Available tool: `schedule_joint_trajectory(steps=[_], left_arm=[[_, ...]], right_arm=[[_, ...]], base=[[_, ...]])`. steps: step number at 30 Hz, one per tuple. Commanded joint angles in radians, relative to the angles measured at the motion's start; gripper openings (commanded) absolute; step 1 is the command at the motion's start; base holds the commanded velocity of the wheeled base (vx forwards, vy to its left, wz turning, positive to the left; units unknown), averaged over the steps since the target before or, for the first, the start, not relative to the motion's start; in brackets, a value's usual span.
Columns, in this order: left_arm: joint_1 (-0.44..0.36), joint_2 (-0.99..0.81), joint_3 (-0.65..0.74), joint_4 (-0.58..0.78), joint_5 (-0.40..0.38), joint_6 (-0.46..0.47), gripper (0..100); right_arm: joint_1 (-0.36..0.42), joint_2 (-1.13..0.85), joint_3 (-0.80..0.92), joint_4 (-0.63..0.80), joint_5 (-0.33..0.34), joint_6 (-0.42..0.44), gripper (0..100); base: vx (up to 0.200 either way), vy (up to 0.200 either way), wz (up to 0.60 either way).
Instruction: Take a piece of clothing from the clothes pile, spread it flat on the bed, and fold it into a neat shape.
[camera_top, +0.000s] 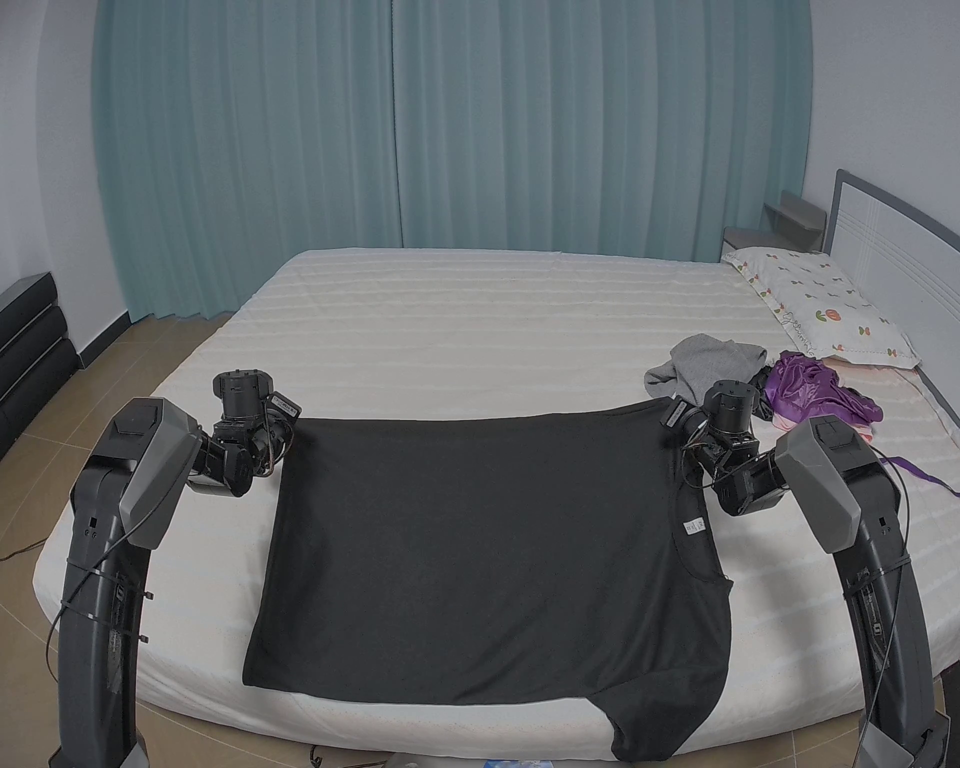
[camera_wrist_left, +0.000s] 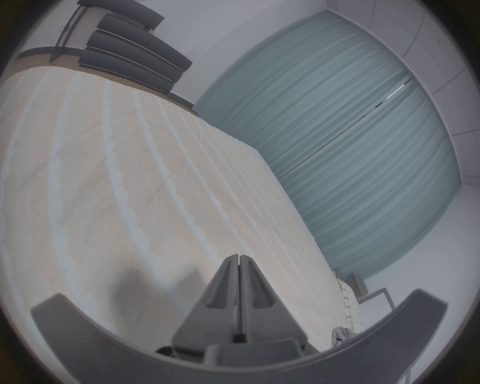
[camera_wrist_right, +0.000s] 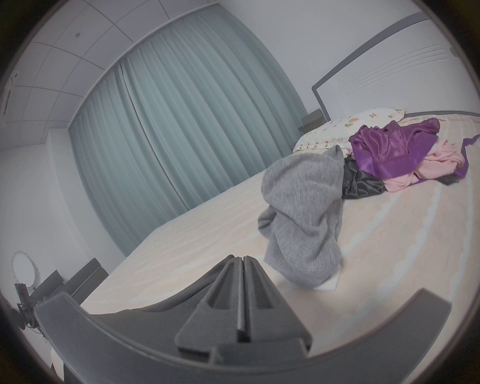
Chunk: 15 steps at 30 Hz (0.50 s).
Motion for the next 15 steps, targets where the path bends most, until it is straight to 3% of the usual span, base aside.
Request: schedule_joint_trajectory(steps=[1, 15], left_arm=[[-0.001, 0.006, -0.008, -0.003, 0.0, -0.001, 0], [-0.003, 0.059, -0.061, -0.064, 0.008, 0.001, 0]], right_arm=[[0.004, -0.004, -0.031, -0.005, -0.004, 0.0, 0], [0.01, 0.039, -0.038, -0.003, -0.004, -0.024, 0]], base=[[0.0, 0.0, 0.0], [0.0, 0.0, 0.0]])
